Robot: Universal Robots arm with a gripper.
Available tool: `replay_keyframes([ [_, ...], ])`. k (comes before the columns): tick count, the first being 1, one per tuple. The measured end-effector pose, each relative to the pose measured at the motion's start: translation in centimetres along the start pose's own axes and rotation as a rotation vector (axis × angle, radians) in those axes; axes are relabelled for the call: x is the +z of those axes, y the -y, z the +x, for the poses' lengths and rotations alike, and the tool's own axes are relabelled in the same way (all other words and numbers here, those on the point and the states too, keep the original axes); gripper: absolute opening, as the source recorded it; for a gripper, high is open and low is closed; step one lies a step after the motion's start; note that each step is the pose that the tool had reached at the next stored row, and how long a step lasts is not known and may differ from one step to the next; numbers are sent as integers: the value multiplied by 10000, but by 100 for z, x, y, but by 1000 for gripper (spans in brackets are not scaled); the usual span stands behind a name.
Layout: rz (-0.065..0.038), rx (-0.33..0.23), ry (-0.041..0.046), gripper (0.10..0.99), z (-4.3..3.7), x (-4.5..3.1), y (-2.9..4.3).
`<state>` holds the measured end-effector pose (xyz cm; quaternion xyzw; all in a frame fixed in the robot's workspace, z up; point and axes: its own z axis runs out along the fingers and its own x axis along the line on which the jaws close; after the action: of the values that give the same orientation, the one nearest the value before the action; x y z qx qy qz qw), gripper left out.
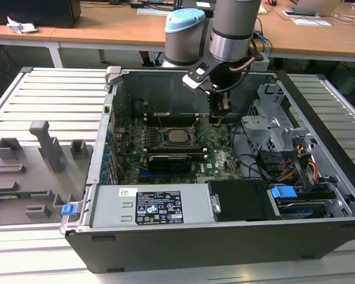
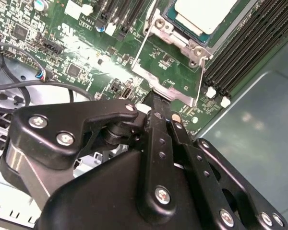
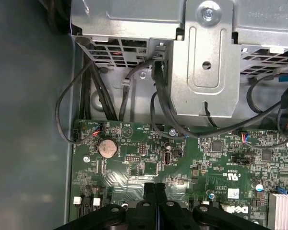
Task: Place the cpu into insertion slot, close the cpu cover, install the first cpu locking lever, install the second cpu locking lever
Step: 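Close the cpu cover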
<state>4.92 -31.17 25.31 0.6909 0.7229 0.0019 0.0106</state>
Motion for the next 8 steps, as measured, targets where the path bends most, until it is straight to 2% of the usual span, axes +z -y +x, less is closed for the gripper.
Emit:
replay_keyframes([
  [8, 0, -1, 1, 106, 3, -1, 59],
])
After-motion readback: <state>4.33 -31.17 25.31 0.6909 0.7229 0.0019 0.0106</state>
